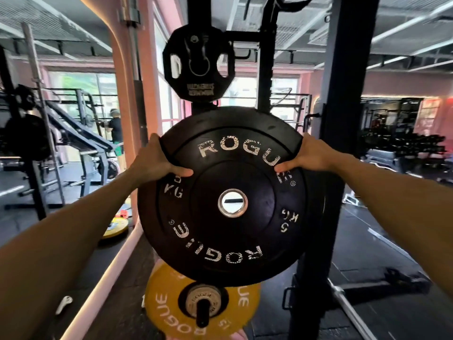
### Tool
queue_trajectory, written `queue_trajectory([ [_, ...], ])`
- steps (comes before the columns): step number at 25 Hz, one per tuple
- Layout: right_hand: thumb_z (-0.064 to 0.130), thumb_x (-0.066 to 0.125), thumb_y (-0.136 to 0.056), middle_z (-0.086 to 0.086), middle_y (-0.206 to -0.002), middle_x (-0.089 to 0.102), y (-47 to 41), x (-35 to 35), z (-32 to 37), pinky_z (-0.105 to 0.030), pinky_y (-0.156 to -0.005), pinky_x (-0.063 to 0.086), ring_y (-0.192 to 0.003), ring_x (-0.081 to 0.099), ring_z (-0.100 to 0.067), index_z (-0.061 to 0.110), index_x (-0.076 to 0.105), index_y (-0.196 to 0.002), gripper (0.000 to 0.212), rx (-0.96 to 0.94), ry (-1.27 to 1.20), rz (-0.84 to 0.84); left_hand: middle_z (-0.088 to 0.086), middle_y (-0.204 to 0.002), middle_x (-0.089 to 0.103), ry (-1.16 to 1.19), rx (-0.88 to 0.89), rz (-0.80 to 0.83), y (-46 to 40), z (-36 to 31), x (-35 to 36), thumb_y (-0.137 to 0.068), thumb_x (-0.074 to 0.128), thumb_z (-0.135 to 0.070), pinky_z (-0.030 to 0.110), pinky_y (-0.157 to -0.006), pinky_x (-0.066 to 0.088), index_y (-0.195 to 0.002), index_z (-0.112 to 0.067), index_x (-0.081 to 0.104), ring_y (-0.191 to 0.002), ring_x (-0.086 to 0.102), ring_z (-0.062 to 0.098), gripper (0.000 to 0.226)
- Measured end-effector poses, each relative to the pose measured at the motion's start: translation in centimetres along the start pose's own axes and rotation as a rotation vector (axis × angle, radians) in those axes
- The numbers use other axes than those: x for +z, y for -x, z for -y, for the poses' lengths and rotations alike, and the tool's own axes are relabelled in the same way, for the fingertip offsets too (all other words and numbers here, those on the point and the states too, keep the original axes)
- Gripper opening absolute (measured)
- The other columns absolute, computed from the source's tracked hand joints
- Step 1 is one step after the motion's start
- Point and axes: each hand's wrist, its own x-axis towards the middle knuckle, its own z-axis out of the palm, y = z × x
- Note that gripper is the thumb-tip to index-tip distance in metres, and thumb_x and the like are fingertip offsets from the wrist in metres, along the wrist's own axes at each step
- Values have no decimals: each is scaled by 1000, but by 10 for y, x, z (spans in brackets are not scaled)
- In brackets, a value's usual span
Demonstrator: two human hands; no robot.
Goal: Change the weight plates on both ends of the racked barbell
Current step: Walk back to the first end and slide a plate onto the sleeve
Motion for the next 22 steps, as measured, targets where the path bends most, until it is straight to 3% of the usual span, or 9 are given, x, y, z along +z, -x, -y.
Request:
queue_trajectory([
  [3, 53, 92, -51, 15, -91, 61, 54, -43, -25, -21, -83, 40, -90, 60, -10, 28, 63, -104, 65, 14, -17, 3, -3, -116, 49, 11, 27, 22, 13, -42, 34, -45, 100, -39, 38, -86, 42, -124, -12, 37, -117, 51, 25, 105],
  [5, 43, 91, -58, 16, -88, 58, 91, -73, -43, -18, -81, 37, -86, 60, -7, 33, 60, -102, 55, 33, -5, 3, -2, -115, 49, 42, 52, 67, 23, -74, 61, -48, 99, -37, 37, -84, 40, -125, -11, 37, -114, 52, 25, 103],
  [8, 60, 90, -46, 9, -104, 71, 126, -111, -78, -28, -91, 46, -103, 66, -16, 26, 68, -117, 81, 88, 79, -44, -3, -115, 51, 105, 69, 132, 28, -116, 100, -49, 99, -37, 38, -85, 43, -127, -11, 38, -105, 49, 21, 102],
  [12, 78, 84, -30, 4, -109, 73, 161, -162, -140, -38, -97, 50, -102, 66, -18, 24, 67, -119, 106, 248, 128, -103, -8, -110, 59, 150, 131, 227, 27, -181, 157, -36, 100, -50, 40, -91, 50, -118, -15, 45, -106, 57, 17, 105],
  [15, 81, 82, -25, 0, -112, 72, 178, -193, -189, -40, -98, 51, -105, 66, -21, 20, 64, -122, 116, 325, 146, -156, -13, -95, 55, 224, 186, 263, 15, -227, 214, -50, 100, -26, 19, -79, 46, -106, -15, 44, -96, 55, 10, 80],
  [17, 72, 87, -33, -1, -113, 71, 181, -208, -215, -40, -100, 49, -107, 65, -23, 20, 64, -124, 107, 350, 163, -145, -9, -96, 53, 277, 197, 286, 9, -249, 245, -56, 97, -12, 9, -67, 42, -109, -12, 44, -94, 53, 10, 76],
  [19, 69, 87, -36, -1, -110, 73, 180, -223, -248, -39, -99, 50, -104, 66, -22, 21, 66, -122, 101, 350, 187, -158, -3, -109, 59, 279, 216, 334, -9, -266, 282, -47, 101, -26, 23, -79, 48, -122, -10, 41, -103, 57, 16, 97],
  [22, 68, 86, -38, 3, -110, 72, 174, -244, -292, -33, -97, 48, -103, 64, -19, 23, 66, -122, 97, 343, 183, -142, -7, -115, 64, 245, 264, 345, -27, -289, 320, -26, 100, -56, 42, -93, 53, -122, -22, 45, -109, 63, 21, 116],
])
